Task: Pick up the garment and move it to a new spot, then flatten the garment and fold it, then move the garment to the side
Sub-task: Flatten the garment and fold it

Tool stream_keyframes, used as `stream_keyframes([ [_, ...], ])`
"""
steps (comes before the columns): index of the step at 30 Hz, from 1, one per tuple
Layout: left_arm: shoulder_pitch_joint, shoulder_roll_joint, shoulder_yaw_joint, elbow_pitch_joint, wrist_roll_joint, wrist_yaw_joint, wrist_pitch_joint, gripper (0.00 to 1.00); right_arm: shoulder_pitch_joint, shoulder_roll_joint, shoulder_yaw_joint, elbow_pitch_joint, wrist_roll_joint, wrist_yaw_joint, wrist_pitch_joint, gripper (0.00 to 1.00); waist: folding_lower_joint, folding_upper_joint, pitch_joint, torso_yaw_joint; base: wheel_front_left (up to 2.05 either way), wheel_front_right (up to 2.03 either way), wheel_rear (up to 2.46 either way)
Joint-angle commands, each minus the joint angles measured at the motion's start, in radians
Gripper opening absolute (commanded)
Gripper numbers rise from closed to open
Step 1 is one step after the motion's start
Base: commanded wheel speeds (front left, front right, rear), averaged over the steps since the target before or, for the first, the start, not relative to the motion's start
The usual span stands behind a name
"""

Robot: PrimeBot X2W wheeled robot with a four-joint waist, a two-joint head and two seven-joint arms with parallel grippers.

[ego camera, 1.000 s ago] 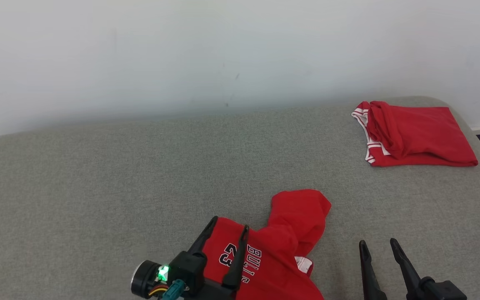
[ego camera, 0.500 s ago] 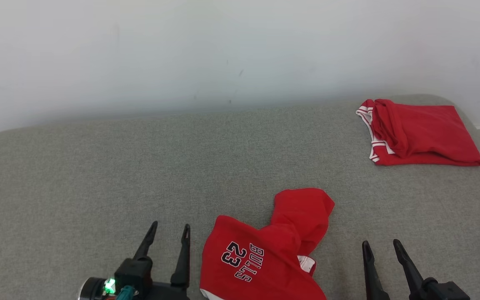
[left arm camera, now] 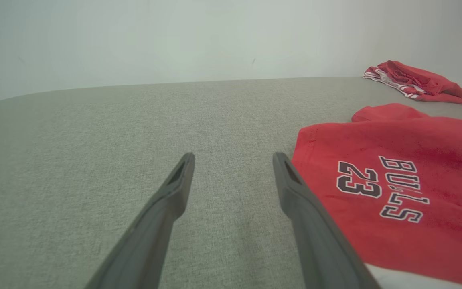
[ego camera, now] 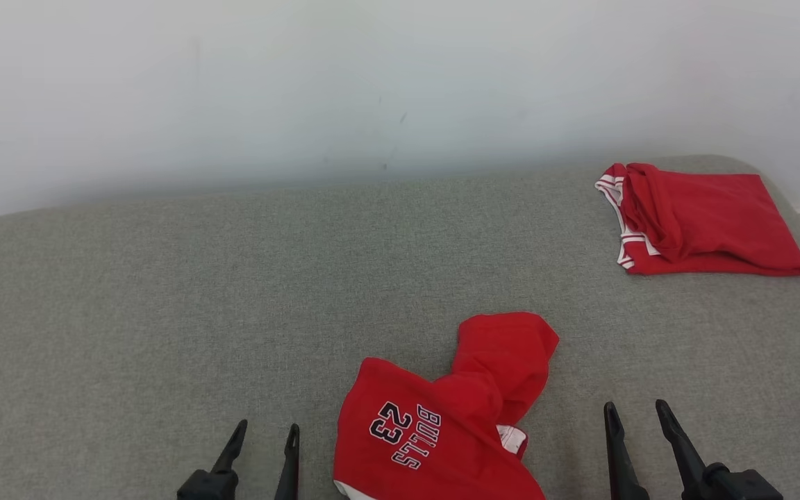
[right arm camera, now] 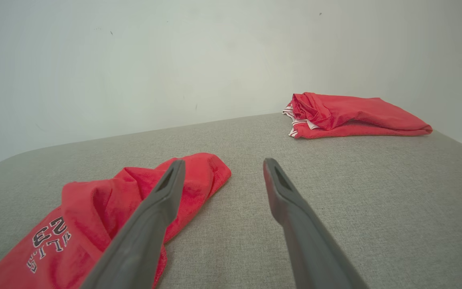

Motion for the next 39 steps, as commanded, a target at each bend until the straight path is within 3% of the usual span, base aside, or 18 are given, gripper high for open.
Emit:
stream_keyframes([
  [1,0.006,-0.002,-0.009,0.011,0.005,-0.006,-0.003,1.00,-0.002,0.002,0.001,0.002,0.001,-0.003,0.000,1.00,0.0000,0.0000,0.000,-0.001,0.00,0.00,0.00],
  [9,-0.047,-0.007,-0.093,0.128,-0.017,-0.038,-0.003,1.00,-0.011,0.001,0.014,0.007,-0.006,-0.003,0.000,1.00,0.0000,0.0000,0.005,-0.031,0.00,0.00,0.00],
  [19,-0.132,-0.008,-0.207,0.312,-0.079,-0.040,-0.003,1.00,-0.014,0.001,0.010,0.013,-0.009,-0.003,0.000,1.00,0.0000,0.0000,0.008,-0.071,0.00,0.00,0.00],
  [21,-0.149,-0.008,-0.224,0.342,-0.094,-0.034,-0.003,0.42,-0.014,0.001,0.010,0.013,-0.010,-0.003,0.000,1.00,0.0000,0.0000,0.008,-0.073,0.00,0.00,0.00],
  [23,-0.159,-0.008,-0.236,0.364,-0.110,-0.031,-0.003,0.00,-0.013,0.001,0.009,0.012,-0.010,-0.003,0.000,1.00,0.0000,0.0000,0.006,-0.072,0.00,0.00,0.00],
  [29,-0.174,-0.008,-0.233,0.364,-0.132,-0.015,-0.003,0.00,-0.008,0.001,0.005,0.009,-0.007,-0.003,0.000,1.00,0.0000,0.0000,0.003,-0.060,0.00,0.00,0.00],
  [39,-0.100,0.036,-0.069,0.176,-0.111,0.030,-0.003,0.00,0.008,0.001,0.004,0.007,0.003,-0.003,0.000,1.00,0.0000,0.0000,-0.016,0.005,0.00,0.00,0.00],
])
